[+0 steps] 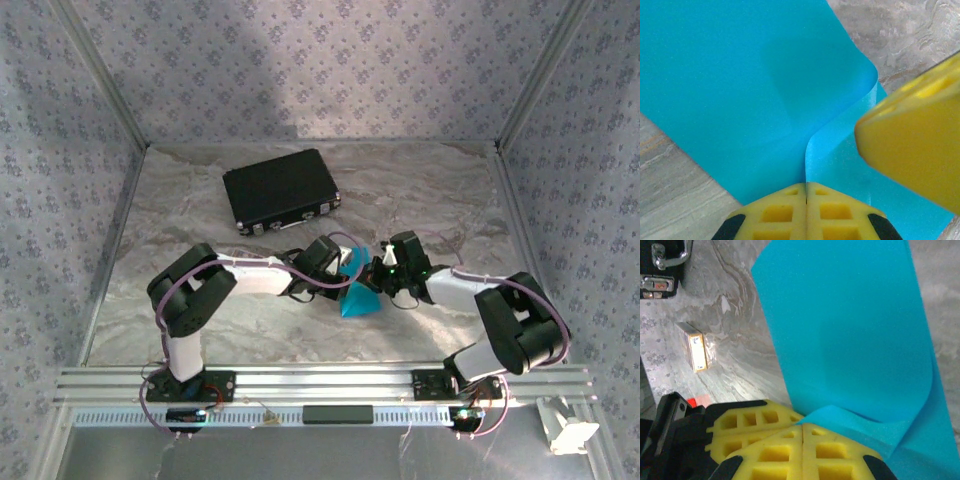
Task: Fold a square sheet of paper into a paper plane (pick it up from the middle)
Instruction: Fold the triangle a second time at the center of the table.
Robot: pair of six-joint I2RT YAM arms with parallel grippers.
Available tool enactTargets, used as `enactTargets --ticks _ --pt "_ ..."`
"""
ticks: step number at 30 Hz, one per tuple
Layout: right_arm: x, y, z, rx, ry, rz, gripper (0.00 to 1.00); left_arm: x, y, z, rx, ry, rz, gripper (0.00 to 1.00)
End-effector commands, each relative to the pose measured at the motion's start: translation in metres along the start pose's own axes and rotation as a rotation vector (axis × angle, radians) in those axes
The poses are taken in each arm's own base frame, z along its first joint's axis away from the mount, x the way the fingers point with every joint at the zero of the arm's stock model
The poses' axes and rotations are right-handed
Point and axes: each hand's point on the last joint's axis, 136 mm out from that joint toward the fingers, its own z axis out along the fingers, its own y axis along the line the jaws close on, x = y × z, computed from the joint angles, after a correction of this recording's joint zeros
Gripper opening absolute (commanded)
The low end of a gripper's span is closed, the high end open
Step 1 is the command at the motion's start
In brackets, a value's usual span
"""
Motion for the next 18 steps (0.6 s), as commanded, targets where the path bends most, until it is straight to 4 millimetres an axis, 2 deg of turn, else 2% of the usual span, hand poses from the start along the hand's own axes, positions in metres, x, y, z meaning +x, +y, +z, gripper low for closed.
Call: enactTargets --ticks 1,5,8,14,18 --pt "0.002 -0.017 0.008 0.051 0.025 0.021 0.01 0.012 0.006 0.006 -0.017 0.056 0.003 0.00" --pt "0.009 -0.050 0.011 0.134 0.021 0.076 0.01 0.012 0.007 0.006 -0.018 0.061 0.001 0.00" --pt "0.011 -0.062 0.011 0.132 0.018 0.111 0.01 0.014 0.007 0.007 -0.023 0.075 0.001 0.00" --pt "-0.003 -0.036 0.004 0.055 0.018 0.083 0.01 0.018 0.010 0.009 -0.030 0.097 -0.002 0.00" --pt "-0.007 -0.045 0.002 0.086 0.007 0.088 0.02 0.017 0.009 0.009 -0.028 0.097 0.000 0.00"
